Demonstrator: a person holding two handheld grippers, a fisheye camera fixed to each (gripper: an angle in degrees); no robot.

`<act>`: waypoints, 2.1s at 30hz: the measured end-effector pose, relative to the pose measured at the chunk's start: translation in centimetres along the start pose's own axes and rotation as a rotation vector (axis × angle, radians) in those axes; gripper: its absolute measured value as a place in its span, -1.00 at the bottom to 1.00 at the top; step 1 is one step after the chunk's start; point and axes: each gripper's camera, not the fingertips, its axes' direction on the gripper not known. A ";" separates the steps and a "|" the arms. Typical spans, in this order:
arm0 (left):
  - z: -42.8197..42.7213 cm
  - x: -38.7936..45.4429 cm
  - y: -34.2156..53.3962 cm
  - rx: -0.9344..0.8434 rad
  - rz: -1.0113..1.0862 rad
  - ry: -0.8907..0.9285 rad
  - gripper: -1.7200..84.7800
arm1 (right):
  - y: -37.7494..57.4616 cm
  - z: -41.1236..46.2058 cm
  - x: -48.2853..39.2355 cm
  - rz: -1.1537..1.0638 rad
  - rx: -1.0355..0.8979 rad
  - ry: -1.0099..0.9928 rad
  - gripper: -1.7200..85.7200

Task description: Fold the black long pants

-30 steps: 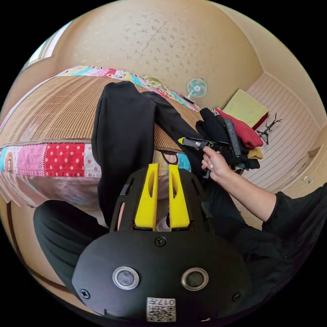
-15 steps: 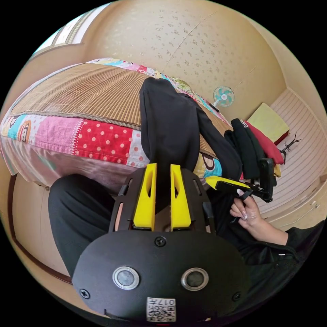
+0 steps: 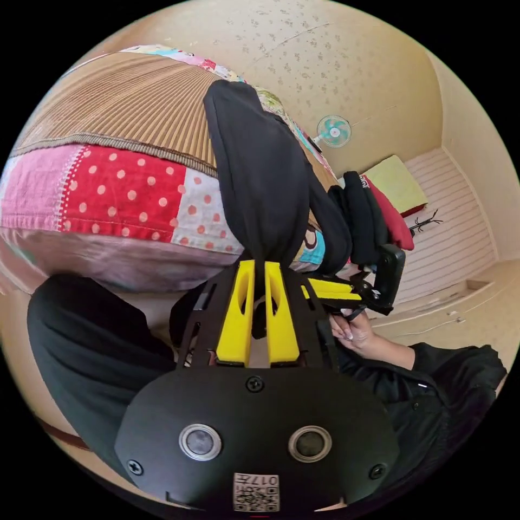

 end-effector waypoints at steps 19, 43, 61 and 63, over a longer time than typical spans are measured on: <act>-7.0 -5.1 0.9 0.288 -0.152 0.005 -0.81 | 3.3 -0.7 5.5 0.195 0.159 -0.159 -0.77; -6.2 -4.2 -2.8 0.222 -0.118 -0.010 -0.75 | -15.1 8.6 -8.4 0.016 -0.126 0.474 -0.87; -8.0 -6.5 -0.8 0.243 -0.165 0.097 -0.75 | -25.5 20.2 -11.7 0.081 -0.088 0.820 -0.95; -7.7 -6.4 -1.0 0.238 -0.166 0.108 -0.74 | -25.6 21.3 -12.9 0.035 -0.123 0.907 -0.95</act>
